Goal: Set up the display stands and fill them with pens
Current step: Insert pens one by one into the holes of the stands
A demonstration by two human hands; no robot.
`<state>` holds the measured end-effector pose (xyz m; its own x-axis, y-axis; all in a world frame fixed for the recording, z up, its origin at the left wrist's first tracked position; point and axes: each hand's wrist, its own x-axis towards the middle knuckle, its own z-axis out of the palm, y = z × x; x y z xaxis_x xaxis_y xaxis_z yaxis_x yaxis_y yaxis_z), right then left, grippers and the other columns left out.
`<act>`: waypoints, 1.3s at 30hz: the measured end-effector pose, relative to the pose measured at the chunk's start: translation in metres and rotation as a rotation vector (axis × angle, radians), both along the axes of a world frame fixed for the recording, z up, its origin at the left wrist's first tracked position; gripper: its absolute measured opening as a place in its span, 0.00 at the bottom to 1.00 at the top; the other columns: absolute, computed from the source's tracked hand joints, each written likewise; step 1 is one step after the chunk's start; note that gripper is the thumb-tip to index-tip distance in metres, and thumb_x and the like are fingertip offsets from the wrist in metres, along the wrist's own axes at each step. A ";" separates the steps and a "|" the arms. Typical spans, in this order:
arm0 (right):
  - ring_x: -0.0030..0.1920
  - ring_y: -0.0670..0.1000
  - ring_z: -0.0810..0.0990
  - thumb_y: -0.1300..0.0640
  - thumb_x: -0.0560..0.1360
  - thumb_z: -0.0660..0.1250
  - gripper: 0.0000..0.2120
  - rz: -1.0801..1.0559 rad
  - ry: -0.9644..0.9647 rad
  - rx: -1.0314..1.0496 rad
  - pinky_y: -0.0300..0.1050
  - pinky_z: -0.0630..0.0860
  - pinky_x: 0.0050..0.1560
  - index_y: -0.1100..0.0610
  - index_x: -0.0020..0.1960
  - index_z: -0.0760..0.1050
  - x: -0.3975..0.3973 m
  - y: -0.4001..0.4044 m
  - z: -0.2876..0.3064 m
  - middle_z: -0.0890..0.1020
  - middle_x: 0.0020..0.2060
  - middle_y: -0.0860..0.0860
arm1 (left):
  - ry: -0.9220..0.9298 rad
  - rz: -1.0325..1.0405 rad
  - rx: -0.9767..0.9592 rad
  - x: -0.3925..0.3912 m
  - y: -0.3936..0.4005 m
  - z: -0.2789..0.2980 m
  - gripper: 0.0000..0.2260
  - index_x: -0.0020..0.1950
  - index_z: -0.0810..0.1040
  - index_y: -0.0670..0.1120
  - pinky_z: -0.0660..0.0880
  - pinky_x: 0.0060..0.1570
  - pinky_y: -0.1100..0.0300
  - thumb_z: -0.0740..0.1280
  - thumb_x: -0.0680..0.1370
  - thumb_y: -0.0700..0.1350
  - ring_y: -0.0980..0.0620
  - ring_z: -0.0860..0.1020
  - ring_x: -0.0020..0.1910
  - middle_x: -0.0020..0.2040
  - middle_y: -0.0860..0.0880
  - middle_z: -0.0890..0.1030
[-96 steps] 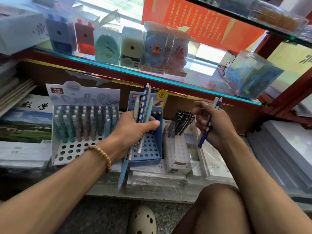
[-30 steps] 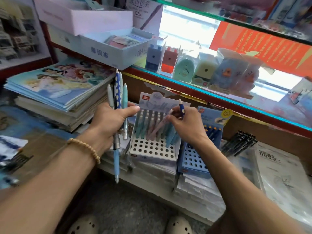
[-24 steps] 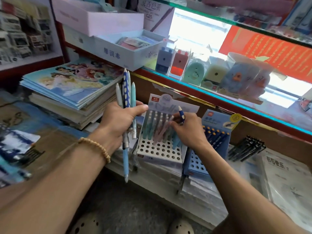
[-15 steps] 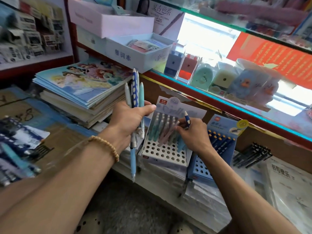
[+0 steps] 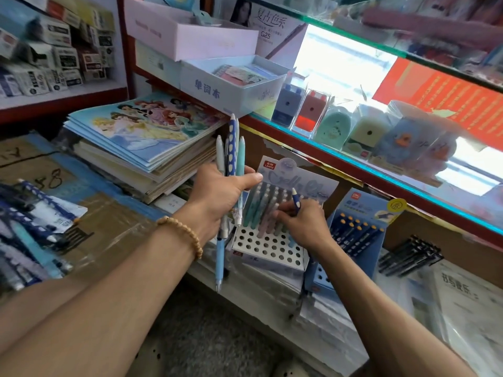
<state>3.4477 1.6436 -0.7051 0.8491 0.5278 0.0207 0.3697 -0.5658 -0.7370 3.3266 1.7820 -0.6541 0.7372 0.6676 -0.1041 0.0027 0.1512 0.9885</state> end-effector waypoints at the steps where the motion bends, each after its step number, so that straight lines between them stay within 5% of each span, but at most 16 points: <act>1: 0.44 0.49 0.84 0.59 0.78 0.70 0.05 0.003 -0.012 -0.004 0.47 0.80 0.47 0.53 0.45 0.84 0.000 0.000 0.000 0.85 0.41 0.49 | 0.007 -0.001 0.009 0.000 -0.001 -0.001 0.04 0.43 0.81 0.44 0.72 0.38 0.64 0.76 0.73 0.41 0.56 0.79 0.39 0.38 0.51 0.80; 6: 0.42 0.49 0.83 0.57 0.78 0.70 0.07 0.038 -0.054 -0.039 0.49 0.80 0.47 0.55 0.42 0.84 -0.003 -0.001 0.000 0.85 0.38 0.50 | 0.032 0.003 0.027 0.000 -0.002 -0.005 0.05 0.40 0.82 0.45 0.76 0.43 0.60 0.77 0.71 0.42 0.51 0.81 0.43 0.39 0.49 0.81; 10: 0.38 0.38 0.82 0.56 0.76 0.72 0.08 0.028 -0.058 0.029 0.36 0.78 0.41 0.47 0.39 0.81 -0.007 -0.004 0.007 0.83 0.35 0.43 | 0.062 -0.003 0.047 -0.001 -0.006 -0.004 0.05 0.41 0.82 0.45 0.77 0.44 0.58 0.77 0.71 0.42 0.50 0.81 0.45 0.41 0.48 0.82; 15: 0.36 0.42 0.81 0.57 0.78 0.70 0.07 0.151 -0.081 -0.035 0.32 0.74 0.36 0.53 0.41 0.81 -0.013 -0.009 0.023 0.83 0.35 0.46 | 0.059 -0.080 0.115 -0.001 -0.010 -0.004 0.07 0.44 0.84 0.45 0.75 0.40 0.64 0.77 0.71 0.45 0.53 0.82 0.45 0.44 0.48 0.84; 20: 0.35 0.48 0.82 0.56 0.78 0.70 0.04 0.303 -0.150 -0.176 0.43 0.80 0.37 0.51 0.44 0.81 -0.020 -0.016 0.031 0.84 0.36 0.48 | 0.047 -0.207 0.194 0.005 -0.024 -0.006 0.07 0.43 0.83 0.42 0.80 0.38 0.63 0.77 0.70 0.43 0.54 0.84 0.39 0.38 0.48 0.84; 23: 0.35 0.47 0.82 0.56 0.77 0.70 0.02 0.324 -0.154 -0.166 0.43 0.80 0.37 0.52 0.46 0.82 -0.019 -0.025 0.033 0.84 0.36 0.47 | 0.061 -0.266 0.211 0.009 -0.031 -0.009 0.06 0.45 0.82 0.41 0.83 0.42 0.55 0.76 0.71 0.41 0.49 0.85 0.40 0.42 0.43 0.84; 27: 0.33 0.45 0.78 0.53 0.76 0.72 0.06 0.318 -0.126 -0.140 0.45 0.77 0.37 0.50 0.41 0.80 -0.014 -0.045 0.041 0.81 0.33 0.47 | 0.078 -0.250 0.172 0.014 -0.038 -0.013 0.04 0.44 0.82 0.42 0.82 0.42 0.59 0.75 0.73 0.42 0.51 0.85 0.41 0.43 0.45 0.84; 31: 0.37 0.56 0.79 0.52 0.75 0.72 0.05 0.131 0.067 0.077 0.50 0.77 0.43 0.54 0.46 0.83 0.002 -0.088 0.057 0.83 0.38 0.56 | 0.081 -0.141 -0.013 0.021 -0.033 -0.017 0.04 0.46 0.83 0.42 0.79 0.39 0.61 0.74 0.74 0.43 0.51 0.83 0.44 0.44 0.47 0.85; 33: 0.36 0.52 0.77 0.58 0.76 0.70 0.04 -0.009 0.257 0.311 0.45 0.76 0.42 0.58 0.47 0.82 0.007 -0.107 0.061 0.82 0.36 0.54 | 0.074 -0.154 -0.071 0.023 -0.035 -0.019 0.03 0.45 0.83 0.43 0.77 0.34 0.65 0.73 0.74 0.41 0.53 0.83 0.43 0.43 0.48 0.85; 36: 0.37 0.49 0.77 0.62 0.73 0.69 0.05 -0.140 0.538 0.682 0.42 0.78 0.42 0.62 0.48 0.80 0.010 -0.121 0.059 0.81 0.36 0.54 | 0.097 -0.253 -0.044 0.027 -0.048 -0.024 0.02 0.44 0.83 0.43 0.77 0.42 0.59 0.74 0.73 0.40 0.52 0.82 0.42 0.42 0.47 0.84; 39: 0.36 0.48 0.78 0.61 0.73 0.69 0.05 -0.213 0.629 0.872 0.41 0.80 0.40 0.61 0.48 0.78 0.013 -0.127 0.056 0.81 0.36 0.54 | 0.133 -0.346 0.002 0.035 -0.064 -0.026 0.03 0.44 0.83 0.42 0.75 0.44 0.58 0.73 0.73 0.40 0.52 0.80 0.41 0.42 0.46 0.83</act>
<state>3.4611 1.5167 -0.6487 0.9109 0.3831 -0.1530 -0.2561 0.2344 -0.9378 3.3615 1.7180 -0.6798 0.8995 0.3813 -0.2135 0.1821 0.1170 0.9763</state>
